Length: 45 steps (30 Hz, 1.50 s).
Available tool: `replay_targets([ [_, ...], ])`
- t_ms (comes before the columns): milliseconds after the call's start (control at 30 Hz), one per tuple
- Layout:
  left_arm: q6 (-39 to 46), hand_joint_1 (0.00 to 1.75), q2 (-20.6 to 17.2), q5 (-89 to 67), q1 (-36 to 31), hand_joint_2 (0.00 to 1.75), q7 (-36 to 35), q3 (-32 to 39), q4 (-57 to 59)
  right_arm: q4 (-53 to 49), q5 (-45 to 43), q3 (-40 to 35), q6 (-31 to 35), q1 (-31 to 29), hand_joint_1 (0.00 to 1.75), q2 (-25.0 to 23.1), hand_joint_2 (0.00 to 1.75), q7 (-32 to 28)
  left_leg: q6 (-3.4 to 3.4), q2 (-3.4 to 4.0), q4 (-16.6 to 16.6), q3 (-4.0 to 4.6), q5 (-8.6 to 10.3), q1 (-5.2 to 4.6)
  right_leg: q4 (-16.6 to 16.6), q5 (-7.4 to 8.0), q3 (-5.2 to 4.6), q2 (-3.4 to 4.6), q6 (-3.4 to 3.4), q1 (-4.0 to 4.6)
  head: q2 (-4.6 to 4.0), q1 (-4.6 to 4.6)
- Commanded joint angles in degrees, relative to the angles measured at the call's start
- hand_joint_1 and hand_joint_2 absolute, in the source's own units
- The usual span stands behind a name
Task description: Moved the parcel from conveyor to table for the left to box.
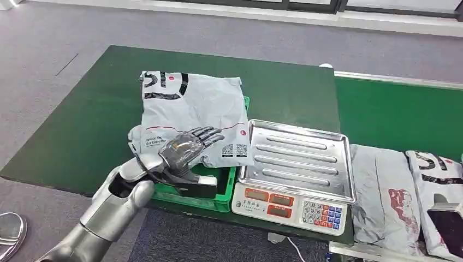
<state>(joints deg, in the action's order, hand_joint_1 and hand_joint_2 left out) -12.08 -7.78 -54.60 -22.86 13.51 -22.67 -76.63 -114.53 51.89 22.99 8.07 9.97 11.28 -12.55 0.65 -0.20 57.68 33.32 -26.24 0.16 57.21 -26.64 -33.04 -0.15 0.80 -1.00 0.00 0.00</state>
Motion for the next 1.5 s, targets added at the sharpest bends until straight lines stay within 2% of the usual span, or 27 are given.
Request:
replay_targets([
  [33,6.09,0.0,-2.41,8.39,1.83,1.75,1.41,0.33,-16.43,-3.94,-0.76,4.59,-0.33,5.45,0.0,-6.51,1.75,-2.05,0.03,-0.12,-0.02,0.0,0.0,0.09,-0.06,-0.03,0.08,-0.14,-0.09,0.1,0.0,0.0],
  [133,11.16,0.0,0.18,10.05,3.54,1.75,2.15,1.95,-20.35,-4.8,0.81,3.66,0.17,5.83,0.0,-9.49,1.75,-2.92,0.02,-0.06,-0.09,-0.12,-0.02,0.1,-0.15,-0.02,0.2,-0.09,-0.1,0.11,0.0,0.0],
  [167,15.24,0.0,0.92,8.94,3.72,1.75,2.88,1.95,-21.42,-4.77,1.38,2.99,0.4,5.57,0.0,-9.91,1.75,-2.9,0.03,-0.02,-0.13,-0.16,-0.02,0.11,-0.2,-0.01,0.22,-0.03,-0.11,0.13,0.0,0.0],
  [267,18.6,0.0,1.68,9.53,3.97,1.75,2.74,1.68,-22.92,-4.2,1.92,2.09,0.79,4.86,0.0,-9.27,1.75,-2.41,0.01,0.03,-0.18,-0.23,-0.02,0.11,-0.24,0.01,0.29,0.02,-0.11,0.13,0.0,0.0],
  [333,25.64,0.0,3.08,12.12,4.86,1.75,8.81,1.5,-24.87,-3.27,1.34,1.26,1.25,3.89,0.0,-7.83,1.75,-1.99,0.01,0.06,-0.12,-0.13,0.02,0.08,-0.17,0.06,0.17,0.06,-0.1,0.09,0.0,0.0],
  [400,27.28,0.0,3.08,11.69,6.41,1.75,9.72,0.91,-26.0,-2.28,0.64,0.95,1.42,2.86,0.0,-6.61,1.75,-1.8,0.0,0.06,-0.04,-0.03,0.0,0.02,-0.05,0.03,0.04,0.07,-0.04,0.03,0.0,0.0],
  [500,26.22,0.0,1.14,11.01,9.08,1.75,9.99,-0.76,-26.39,-1.75,-0.74,0.56,1.63,2.39,0.0,-4.39,1.75,-1.36,-0.01,0.19,-0.11,-0.14,-0.02,0.01,-0.13,0.06,0.15,0.18,-0.04,0.02,0.0,0.0],
  [933,26.05,0.0,1.0,11.09,9.3,1.75,9.9,-0.65,-26.34,-2.01,-0.93,0.66,1.66,2.67,0.0,-4.34,1.75,-1.29,0.01,0.08,-0.09,-0.14,-0.01,0.04,-0.12,0.03,0.19,0.06,-0.06,0.05,0.0,0.0],
  [1033,26.25,0.0,0.58,6.91,11.38,1.75,8.07,-0.66,-26.74,-2.17,-2.5,0.22,1.53,3.33,0.0,-4.41,1.75,-1.57,0.0,0.07,-0.1,-0.15,-0.01,0.03,-0.12,0.02,0.19,0.05,-0.06,0.04,0.0,0.0],
  [1133,28.85,0.0,-0.52,-1.25,15.68,1.75,4.75,0.02,-26.83,-3.16,-4.96,-1.68,1.18,4.29,0.0,-7.59,1.75,-3.7,0.01,0.19,-0.21,-0.27,-0.01,0.04,-0.23,0.06,0.28,0.17,-0.08,0.05,0.0,0.0],
  [1233,26.08,0.0,-0.96,-1.08,20.66,1.75,4.32,2.01,-27.24,-3.82,-6.83,-3.56,-0.35,5.89,0.0,-11.29,1.75,-5.72,0.05,0.24,-0.24,-0.31,-0.04,0.04,-0.21,0.04,0.28,0.23,-0.1,0.05,0.0,0.0],
  [1400,19.53,0.0,1.11,-2.6,28.33,1.75,3.73,5.11,-26.89,-1.13,-6.92,-4.36,-1.75,6.71,0.0,-16.26,1.75,-5.37,0.08,0.25,-0.28,-0.39,-0.11,0.08,-0.25,-0.06,0.33,0.23,-0.13,0.1,0.0,0.0],
  [1500,18.82,0.0,2.7,-5.78,27.88,1.75,2.25,5.87,-21.77,3.22,-13.45,-2.24,-1.03,6.5,0.0,-21.65,1.75,-6.4,0.06,0.28,-0.38,-0.44,-0.1,0.09,-0.31,-0.08,0.4,0.23,-0.15,0.1,0.0,0.0],
])
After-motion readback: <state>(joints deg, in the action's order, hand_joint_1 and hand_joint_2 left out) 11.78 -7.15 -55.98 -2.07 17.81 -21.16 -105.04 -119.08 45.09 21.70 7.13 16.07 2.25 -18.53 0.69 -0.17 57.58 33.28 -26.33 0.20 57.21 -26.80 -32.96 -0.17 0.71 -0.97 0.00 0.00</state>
